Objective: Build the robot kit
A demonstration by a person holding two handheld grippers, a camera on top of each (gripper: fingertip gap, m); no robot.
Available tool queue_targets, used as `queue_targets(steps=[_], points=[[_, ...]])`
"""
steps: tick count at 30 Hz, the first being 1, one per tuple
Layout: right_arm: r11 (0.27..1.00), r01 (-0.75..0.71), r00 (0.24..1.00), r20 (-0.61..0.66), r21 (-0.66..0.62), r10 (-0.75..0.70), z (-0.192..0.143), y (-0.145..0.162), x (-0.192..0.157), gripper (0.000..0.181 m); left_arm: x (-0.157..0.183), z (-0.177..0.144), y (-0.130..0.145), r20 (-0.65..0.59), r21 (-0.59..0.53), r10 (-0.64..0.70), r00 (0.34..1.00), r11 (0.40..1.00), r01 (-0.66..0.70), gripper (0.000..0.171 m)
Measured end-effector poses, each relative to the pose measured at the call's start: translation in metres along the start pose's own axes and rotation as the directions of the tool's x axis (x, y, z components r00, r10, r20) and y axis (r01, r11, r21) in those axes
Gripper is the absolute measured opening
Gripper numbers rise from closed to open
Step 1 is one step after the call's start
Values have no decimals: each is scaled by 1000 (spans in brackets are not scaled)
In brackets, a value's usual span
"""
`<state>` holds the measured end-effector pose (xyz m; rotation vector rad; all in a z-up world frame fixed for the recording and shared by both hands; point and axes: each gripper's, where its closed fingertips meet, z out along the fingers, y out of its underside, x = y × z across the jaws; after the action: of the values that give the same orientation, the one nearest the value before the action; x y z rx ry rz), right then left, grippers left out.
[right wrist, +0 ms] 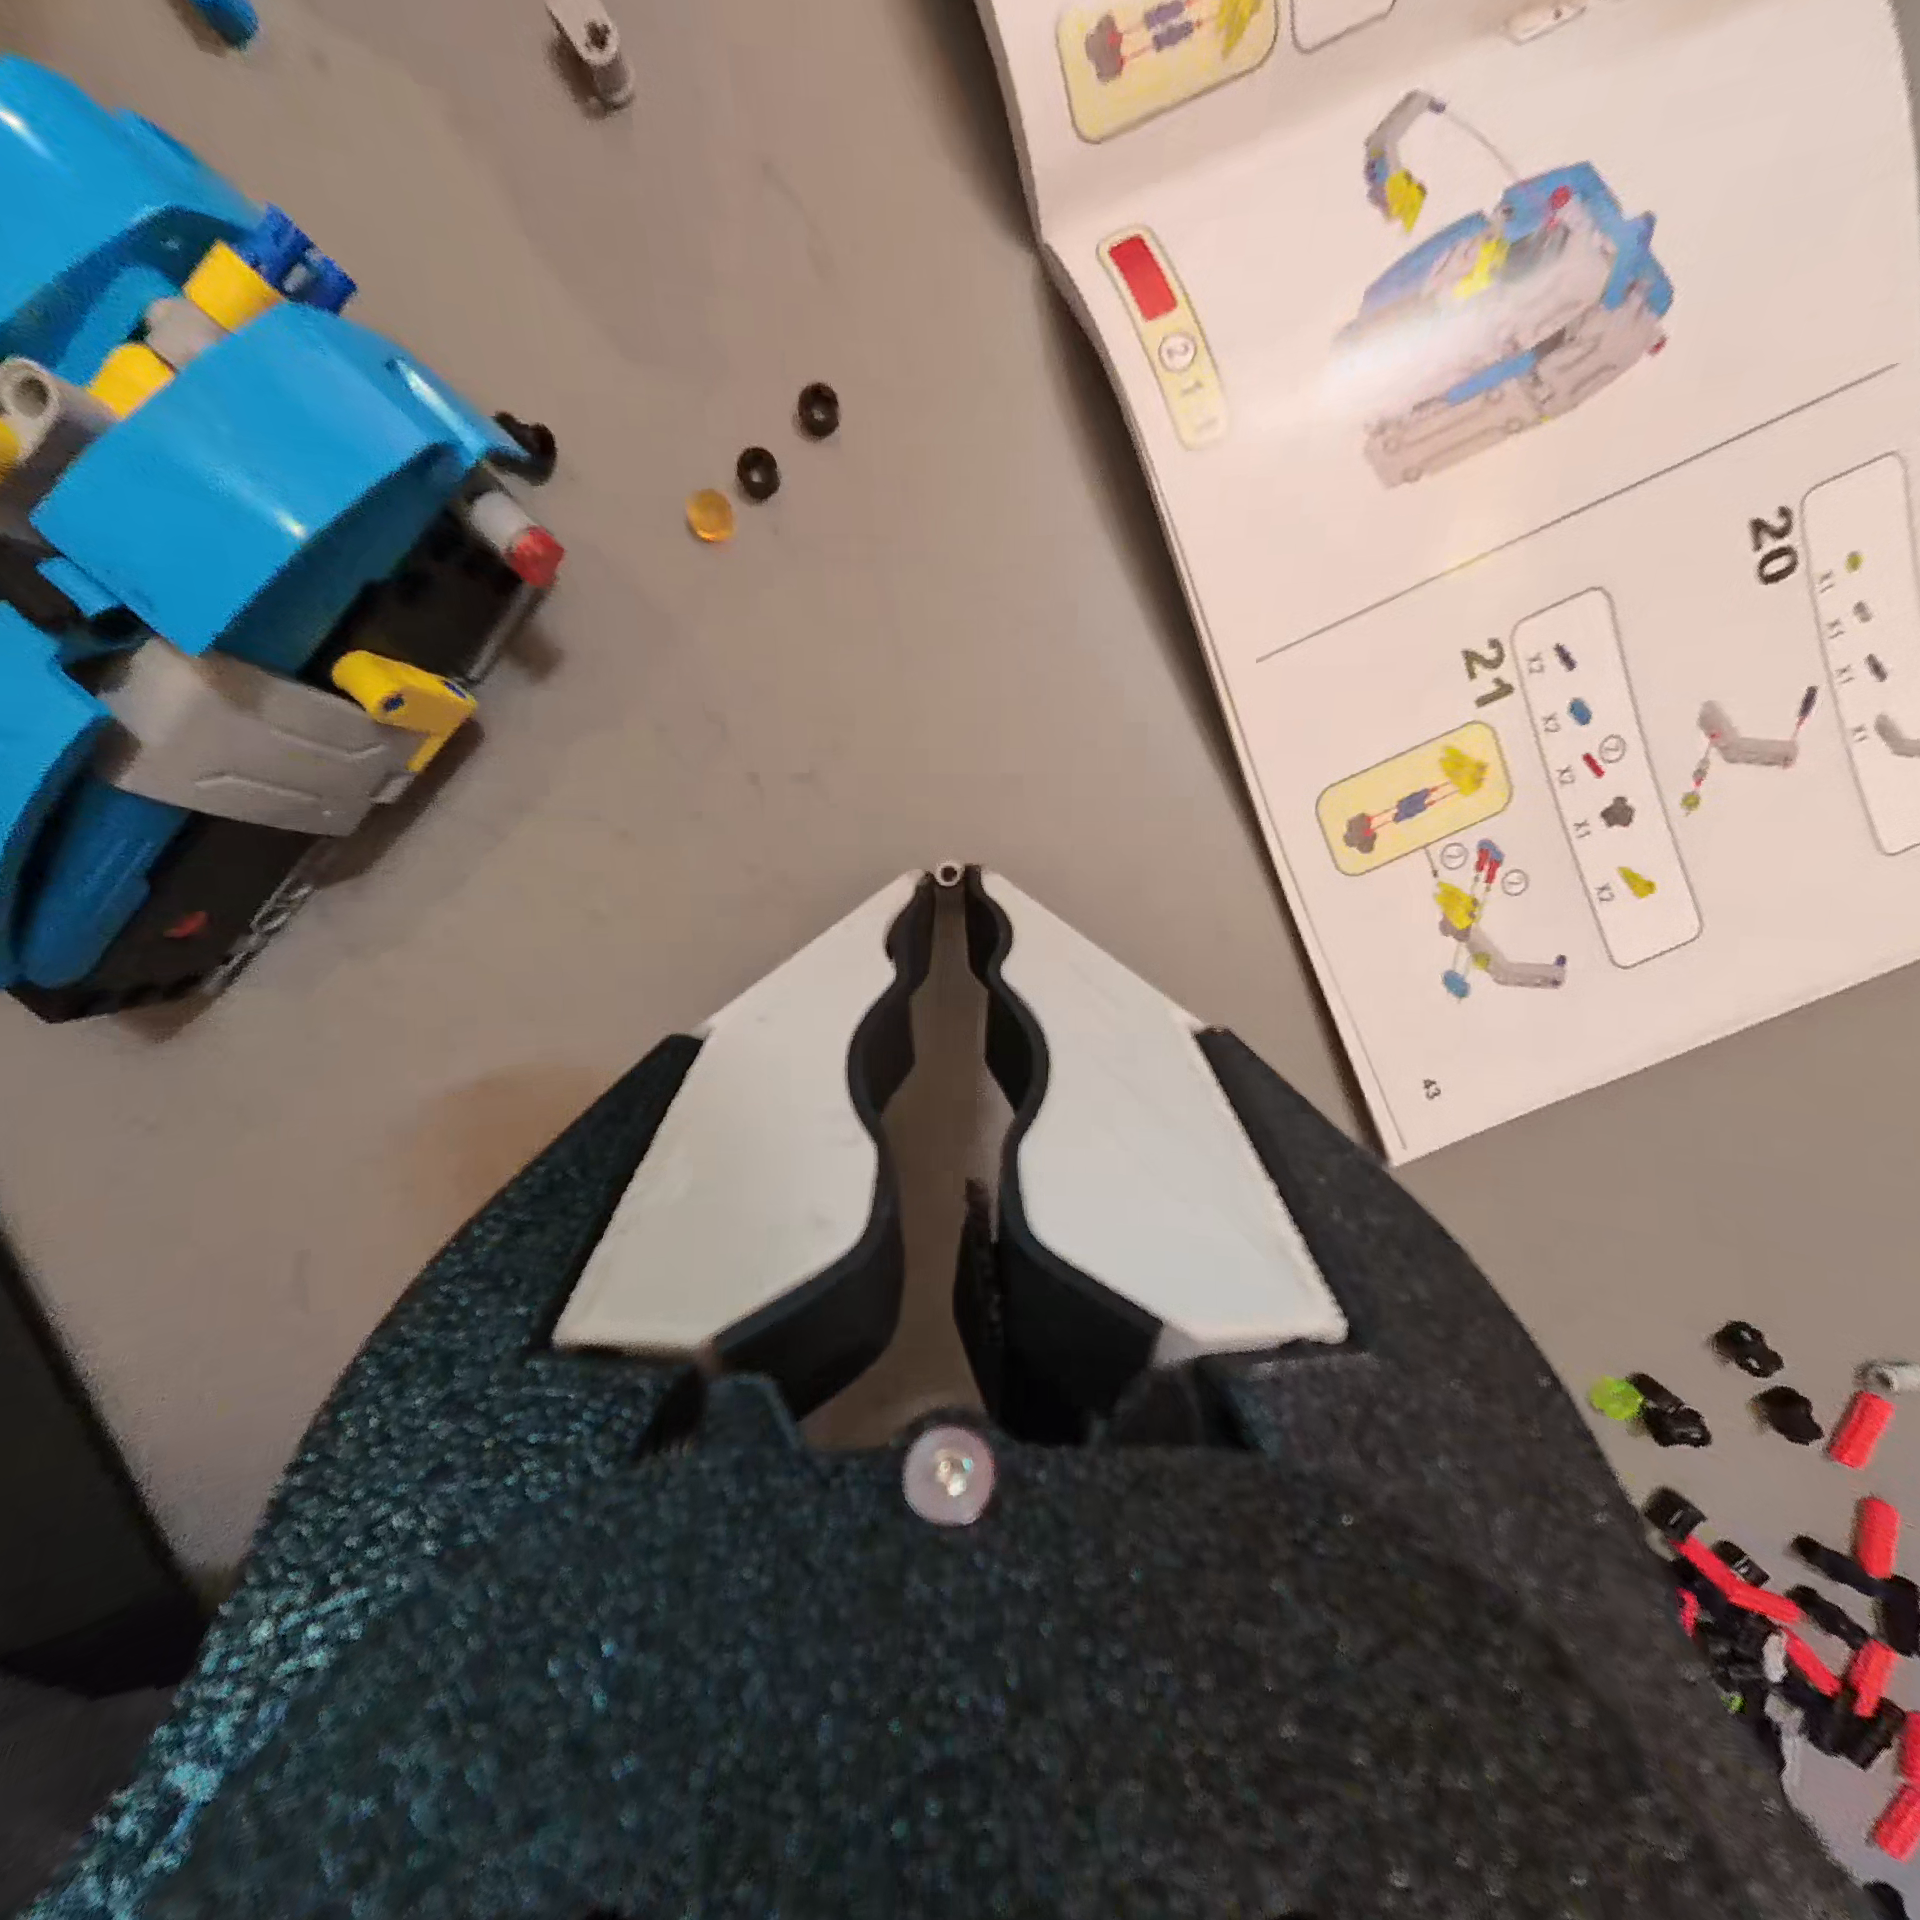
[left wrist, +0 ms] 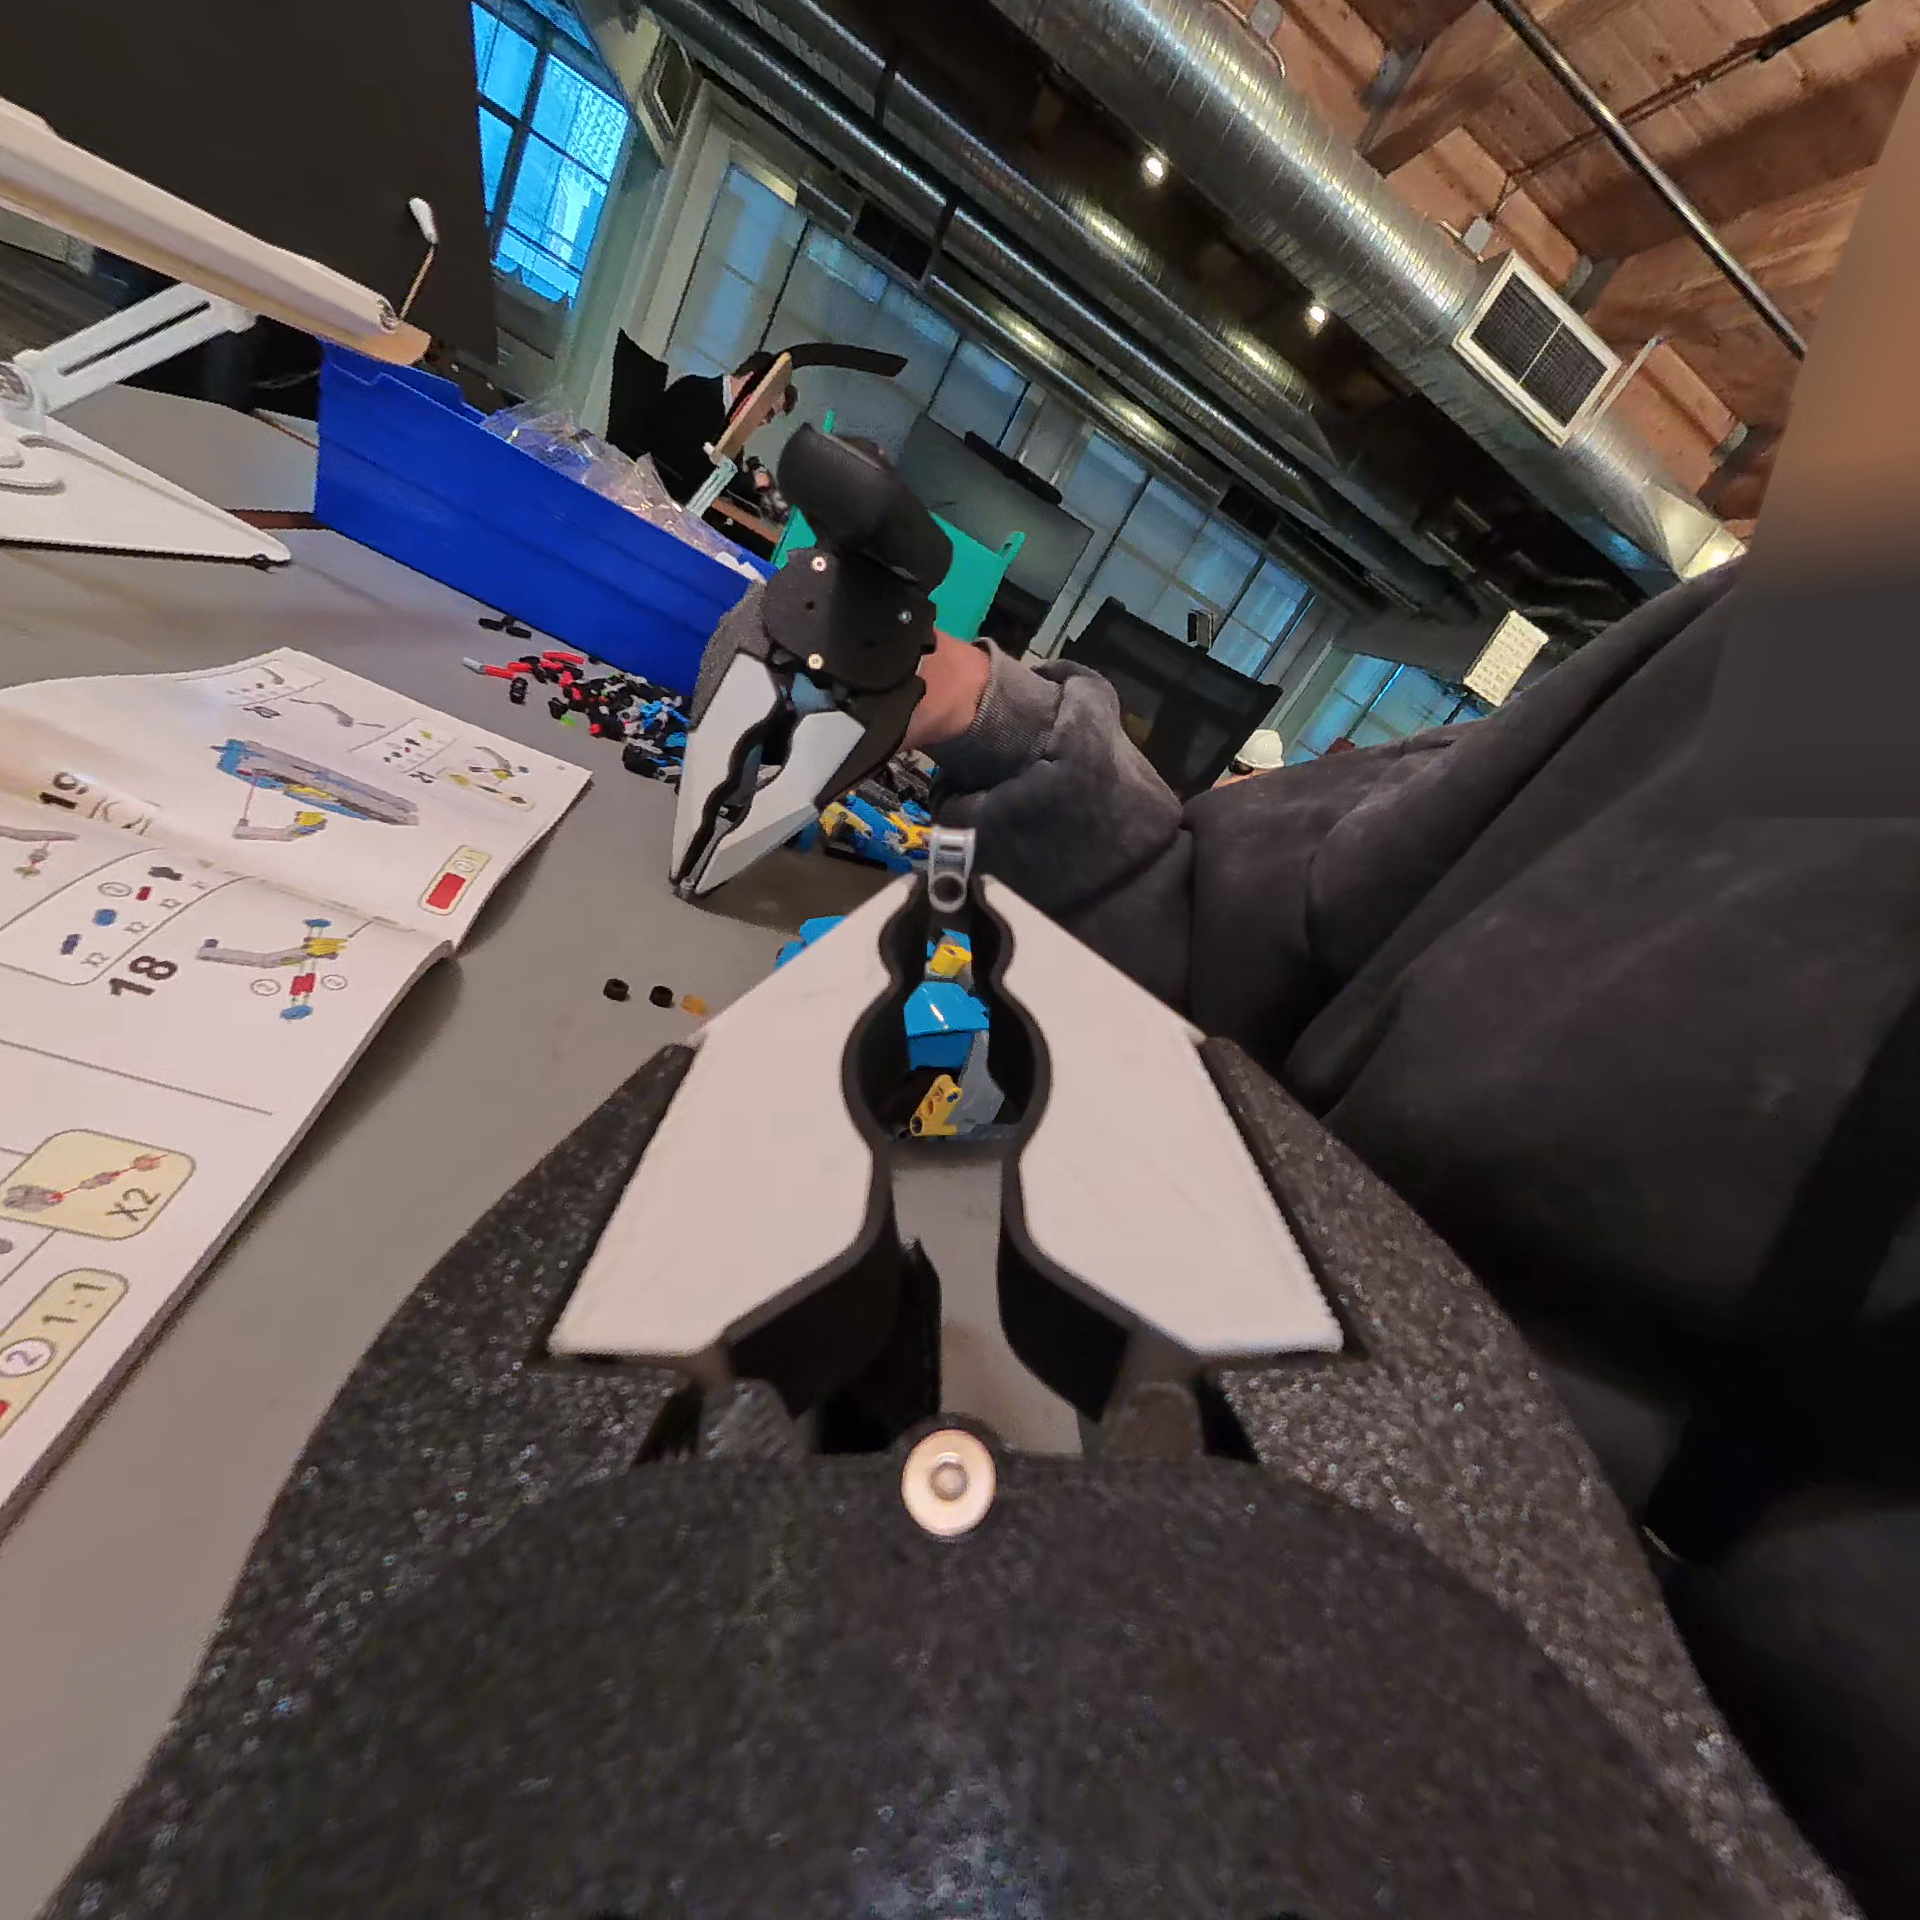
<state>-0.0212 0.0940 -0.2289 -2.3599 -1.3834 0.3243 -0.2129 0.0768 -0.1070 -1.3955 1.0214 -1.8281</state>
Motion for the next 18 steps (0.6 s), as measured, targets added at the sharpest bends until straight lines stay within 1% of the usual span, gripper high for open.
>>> queue_targets(steps=[4, 18], points=[[1000, -5, 1000, 6, 9, 5, 1, 0, 1, 5, 4, 1, 3, -8, -17, 19, 1000, 1000, -19, 6], [999, -32, 999, 1, 0, 32, -2, 6, 4, 5, 5, 2, 4, -18, -23, 11, 1000, 1000, -12, 6]])
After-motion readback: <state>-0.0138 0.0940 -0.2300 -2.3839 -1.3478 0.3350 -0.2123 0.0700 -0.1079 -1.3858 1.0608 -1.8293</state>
